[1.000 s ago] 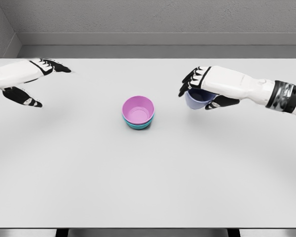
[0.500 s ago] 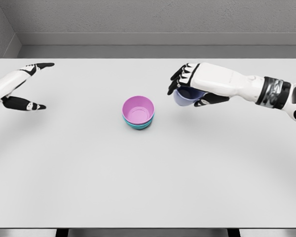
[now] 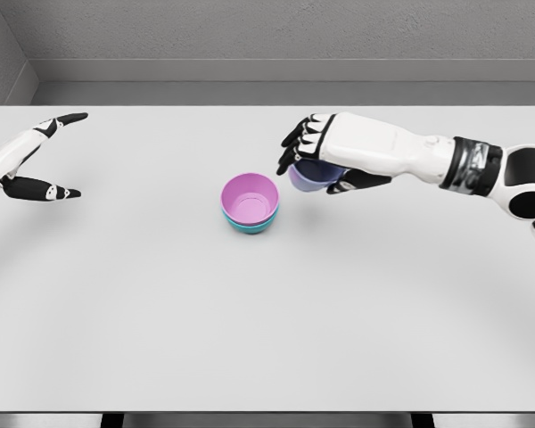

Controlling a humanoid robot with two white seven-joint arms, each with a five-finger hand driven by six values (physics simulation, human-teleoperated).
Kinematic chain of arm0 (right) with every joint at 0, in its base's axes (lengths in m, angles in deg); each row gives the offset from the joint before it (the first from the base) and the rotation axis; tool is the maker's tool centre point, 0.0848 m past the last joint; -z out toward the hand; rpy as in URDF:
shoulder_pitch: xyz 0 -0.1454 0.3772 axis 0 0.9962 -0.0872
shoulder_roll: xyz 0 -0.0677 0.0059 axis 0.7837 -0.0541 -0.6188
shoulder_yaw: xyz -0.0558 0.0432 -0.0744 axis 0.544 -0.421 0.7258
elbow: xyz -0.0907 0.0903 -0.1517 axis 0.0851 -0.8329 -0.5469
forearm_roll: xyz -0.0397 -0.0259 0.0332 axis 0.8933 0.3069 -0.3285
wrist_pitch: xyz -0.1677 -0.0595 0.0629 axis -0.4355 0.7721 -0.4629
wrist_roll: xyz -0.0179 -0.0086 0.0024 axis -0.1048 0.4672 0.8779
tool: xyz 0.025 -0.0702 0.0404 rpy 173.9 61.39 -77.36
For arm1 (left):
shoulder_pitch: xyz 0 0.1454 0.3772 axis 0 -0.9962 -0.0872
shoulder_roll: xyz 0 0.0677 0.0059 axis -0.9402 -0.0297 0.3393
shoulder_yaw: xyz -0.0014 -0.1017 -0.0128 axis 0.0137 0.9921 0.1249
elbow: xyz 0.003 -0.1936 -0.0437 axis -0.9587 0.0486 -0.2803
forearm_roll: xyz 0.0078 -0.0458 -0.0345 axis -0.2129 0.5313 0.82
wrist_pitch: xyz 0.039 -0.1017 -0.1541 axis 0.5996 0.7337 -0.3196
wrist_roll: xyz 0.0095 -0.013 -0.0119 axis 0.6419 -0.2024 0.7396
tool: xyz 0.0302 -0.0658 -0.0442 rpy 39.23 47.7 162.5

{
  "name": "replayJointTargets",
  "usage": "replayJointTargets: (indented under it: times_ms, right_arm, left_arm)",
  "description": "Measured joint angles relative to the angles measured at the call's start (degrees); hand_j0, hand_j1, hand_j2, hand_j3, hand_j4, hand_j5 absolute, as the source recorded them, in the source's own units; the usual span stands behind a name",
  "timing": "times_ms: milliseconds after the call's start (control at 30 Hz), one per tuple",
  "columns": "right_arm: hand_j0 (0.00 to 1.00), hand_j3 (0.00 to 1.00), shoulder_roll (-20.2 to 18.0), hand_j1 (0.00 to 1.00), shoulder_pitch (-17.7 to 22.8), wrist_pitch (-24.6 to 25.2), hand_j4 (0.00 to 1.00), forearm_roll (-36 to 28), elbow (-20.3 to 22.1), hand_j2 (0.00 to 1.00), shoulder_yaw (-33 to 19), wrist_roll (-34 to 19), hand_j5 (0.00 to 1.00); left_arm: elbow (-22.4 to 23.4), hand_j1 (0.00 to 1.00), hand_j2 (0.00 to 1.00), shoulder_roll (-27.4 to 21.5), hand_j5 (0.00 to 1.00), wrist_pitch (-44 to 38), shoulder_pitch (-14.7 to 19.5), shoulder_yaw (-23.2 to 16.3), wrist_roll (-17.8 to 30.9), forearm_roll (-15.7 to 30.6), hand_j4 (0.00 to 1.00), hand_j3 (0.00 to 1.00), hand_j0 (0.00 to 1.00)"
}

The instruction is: Stacking bowl and cup with both arms

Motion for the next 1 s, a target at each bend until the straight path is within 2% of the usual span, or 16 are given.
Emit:
replayJointTargets:
  times_ms: [1000]
  right_arm:
    - [0.67, 0.67, 7.6, 0.67, -1.7, 0.0, 0.67, 2.6, 0.7, 0.67, 2.6, 0.1, 0.67]
  left_arm:
    - [1.7, 1.00, 1.00, 0.6, 1.00, 0.0, 0.5, 0.0, 0.0, -0.3, 1.00, 1.00, 1.00]
